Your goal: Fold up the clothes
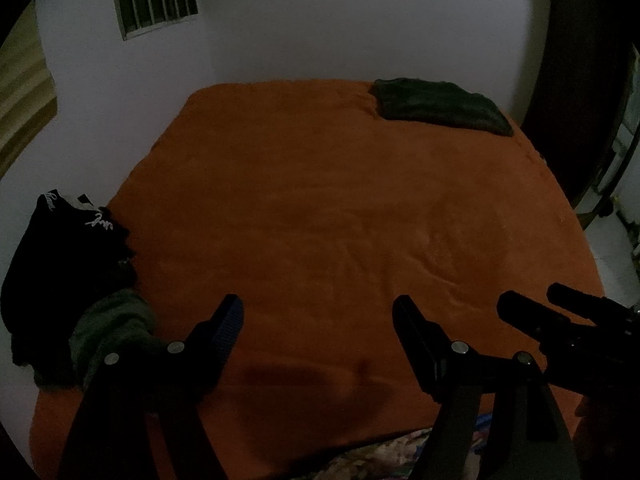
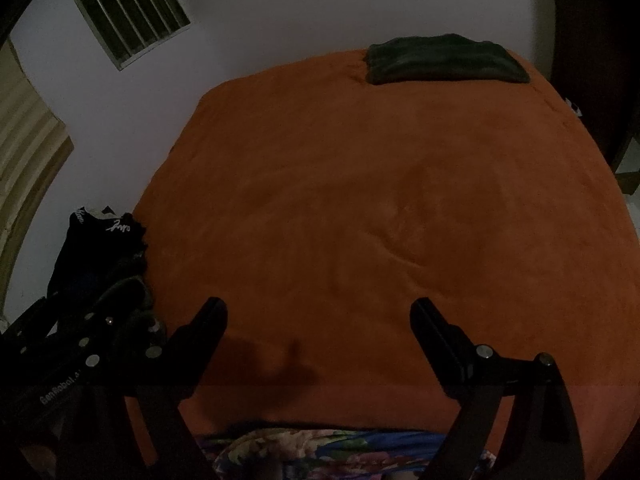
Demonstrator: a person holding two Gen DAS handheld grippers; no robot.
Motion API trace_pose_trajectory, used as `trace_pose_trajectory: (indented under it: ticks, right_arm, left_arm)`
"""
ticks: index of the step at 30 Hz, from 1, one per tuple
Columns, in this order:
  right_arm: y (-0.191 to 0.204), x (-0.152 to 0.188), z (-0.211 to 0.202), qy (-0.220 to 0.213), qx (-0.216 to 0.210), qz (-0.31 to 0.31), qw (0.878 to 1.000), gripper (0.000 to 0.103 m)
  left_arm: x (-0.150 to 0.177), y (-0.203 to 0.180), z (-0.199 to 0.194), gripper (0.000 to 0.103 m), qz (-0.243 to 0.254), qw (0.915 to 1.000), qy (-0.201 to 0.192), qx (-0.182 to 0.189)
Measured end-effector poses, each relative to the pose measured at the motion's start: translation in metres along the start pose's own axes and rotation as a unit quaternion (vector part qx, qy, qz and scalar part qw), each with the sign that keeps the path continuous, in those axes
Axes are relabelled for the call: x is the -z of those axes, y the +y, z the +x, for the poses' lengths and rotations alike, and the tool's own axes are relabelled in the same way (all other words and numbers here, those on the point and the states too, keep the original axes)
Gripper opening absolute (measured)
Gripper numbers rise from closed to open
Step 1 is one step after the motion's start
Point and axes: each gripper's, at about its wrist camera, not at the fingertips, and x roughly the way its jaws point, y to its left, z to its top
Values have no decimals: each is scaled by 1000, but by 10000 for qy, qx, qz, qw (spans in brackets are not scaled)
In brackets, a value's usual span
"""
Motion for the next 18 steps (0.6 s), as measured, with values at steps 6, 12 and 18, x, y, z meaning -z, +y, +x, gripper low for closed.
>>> trace_pose_trajectory:
  ticks: [6,12,18]
  right_arm:
    - [-8,-5,0,57,-7,-17,10000,92]
    - [-2,-2,0,-34,80,-55,9999,92]
    - [0,2,4,0,33,-17,10000,92]
  left_arm:
    - [-7,-11,0,78,42,9999,89,-77]
    - [-4,-15,-4,78,17,10000,10,-4]
    - [-1,-9,-3,78,-46,10000,-3,86]
